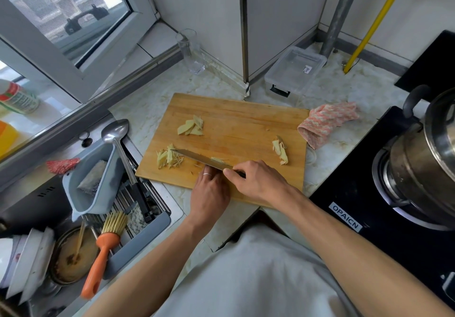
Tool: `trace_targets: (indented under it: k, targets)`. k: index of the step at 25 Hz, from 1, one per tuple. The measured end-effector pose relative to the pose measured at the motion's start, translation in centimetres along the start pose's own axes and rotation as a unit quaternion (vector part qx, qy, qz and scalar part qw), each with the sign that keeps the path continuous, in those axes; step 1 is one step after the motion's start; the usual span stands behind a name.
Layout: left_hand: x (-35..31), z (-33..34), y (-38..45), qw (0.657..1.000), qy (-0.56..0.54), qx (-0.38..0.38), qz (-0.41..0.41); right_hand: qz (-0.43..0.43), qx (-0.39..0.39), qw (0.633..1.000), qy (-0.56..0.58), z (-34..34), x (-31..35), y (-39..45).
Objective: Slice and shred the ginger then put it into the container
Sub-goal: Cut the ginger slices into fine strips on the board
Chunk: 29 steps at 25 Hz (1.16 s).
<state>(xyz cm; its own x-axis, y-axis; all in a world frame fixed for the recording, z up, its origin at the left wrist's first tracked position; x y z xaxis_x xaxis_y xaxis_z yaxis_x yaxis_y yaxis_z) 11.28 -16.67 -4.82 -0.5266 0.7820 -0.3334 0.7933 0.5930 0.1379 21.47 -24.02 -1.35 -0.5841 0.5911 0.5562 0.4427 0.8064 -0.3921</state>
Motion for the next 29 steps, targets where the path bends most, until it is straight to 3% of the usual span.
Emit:
trace_targets:
  k: [9, 29]
  targets:
    - [0.3, 0.4, 0.1, 1.000, -0.002, 0.026, -0.012, 0.013, 0.013, 0.999, 0.040, -0.5, -1.1, 0.5]
    - [0.0, 0.0, 0.1, 1.000, 0.002, 0.017, -0.003, -0.025, -0.014, 0.999, -0.043, -0.9, -0.8, 0.0]
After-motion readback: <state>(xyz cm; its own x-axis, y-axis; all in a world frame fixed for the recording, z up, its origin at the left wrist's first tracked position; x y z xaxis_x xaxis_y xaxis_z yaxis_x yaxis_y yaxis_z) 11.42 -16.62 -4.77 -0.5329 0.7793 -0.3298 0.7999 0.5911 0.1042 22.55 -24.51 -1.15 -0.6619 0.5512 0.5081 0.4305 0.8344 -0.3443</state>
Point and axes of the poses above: each hand's wrist, its own y-axis towards the middle knuckle, its own z-axis out of the palm, x = y × z, the point moved 9 cm from there along y, towards the middle knuckle, and after that the axes turned 3 degrees about z, right-handed, at the moved point
